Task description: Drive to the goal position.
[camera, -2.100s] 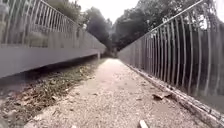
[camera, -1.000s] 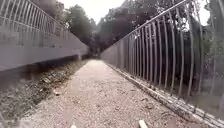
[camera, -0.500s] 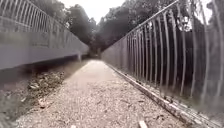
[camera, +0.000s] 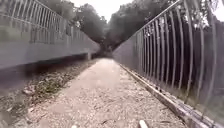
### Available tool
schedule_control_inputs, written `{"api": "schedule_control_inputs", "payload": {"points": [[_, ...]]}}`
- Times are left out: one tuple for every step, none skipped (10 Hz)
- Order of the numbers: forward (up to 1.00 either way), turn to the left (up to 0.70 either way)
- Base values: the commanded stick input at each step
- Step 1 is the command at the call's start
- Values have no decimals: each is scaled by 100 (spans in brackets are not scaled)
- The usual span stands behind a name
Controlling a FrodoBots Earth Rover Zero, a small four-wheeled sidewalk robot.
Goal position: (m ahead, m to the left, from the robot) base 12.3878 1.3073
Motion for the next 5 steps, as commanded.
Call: {"api": "schedule_control_inputs", "payload": {"points": [[100, -1], [100, -11], [100, -23], [100, -19], [100, 0]]}}
